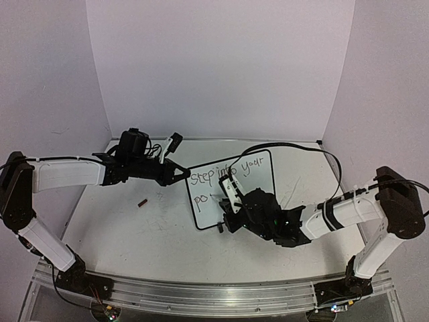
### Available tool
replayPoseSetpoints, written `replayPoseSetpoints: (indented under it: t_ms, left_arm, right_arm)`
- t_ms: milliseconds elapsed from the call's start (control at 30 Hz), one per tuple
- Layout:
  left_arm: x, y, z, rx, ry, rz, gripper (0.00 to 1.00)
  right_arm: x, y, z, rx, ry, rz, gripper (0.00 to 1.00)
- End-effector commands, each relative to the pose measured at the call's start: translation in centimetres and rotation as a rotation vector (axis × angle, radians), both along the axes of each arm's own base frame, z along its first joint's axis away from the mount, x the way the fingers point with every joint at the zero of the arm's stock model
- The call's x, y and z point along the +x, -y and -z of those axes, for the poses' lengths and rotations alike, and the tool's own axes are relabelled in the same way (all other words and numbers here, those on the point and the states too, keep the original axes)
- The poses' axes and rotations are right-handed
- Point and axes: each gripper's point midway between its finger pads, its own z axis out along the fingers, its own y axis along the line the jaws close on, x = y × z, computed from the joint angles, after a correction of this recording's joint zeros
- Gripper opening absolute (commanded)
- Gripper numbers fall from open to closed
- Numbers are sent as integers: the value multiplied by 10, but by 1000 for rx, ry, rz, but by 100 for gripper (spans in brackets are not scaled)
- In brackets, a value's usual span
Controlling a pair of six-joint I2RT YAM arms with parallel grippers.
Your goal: Write a sentence on the whiteboard
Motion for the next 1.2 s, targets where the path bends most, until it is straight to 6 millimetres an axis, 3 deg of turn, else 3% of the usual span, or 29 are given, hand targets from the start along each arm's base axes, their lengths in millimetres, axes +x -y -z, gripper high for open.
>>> replayPoseSetpoints:
  t_ms: [0,800,1167]
  left_arm:
    - [2,-12,15,86,34,-39,0]
    - [2,-13,15,92,40,-43,0]
    - [2,-13,17,95,38,-40,0]
  right_arm:
    - [3,-3,1,13,-16,17,0]
    - [-4,0,19,-33,-59,-4,0]
    - [1,4,13,-29,-36,28,0]
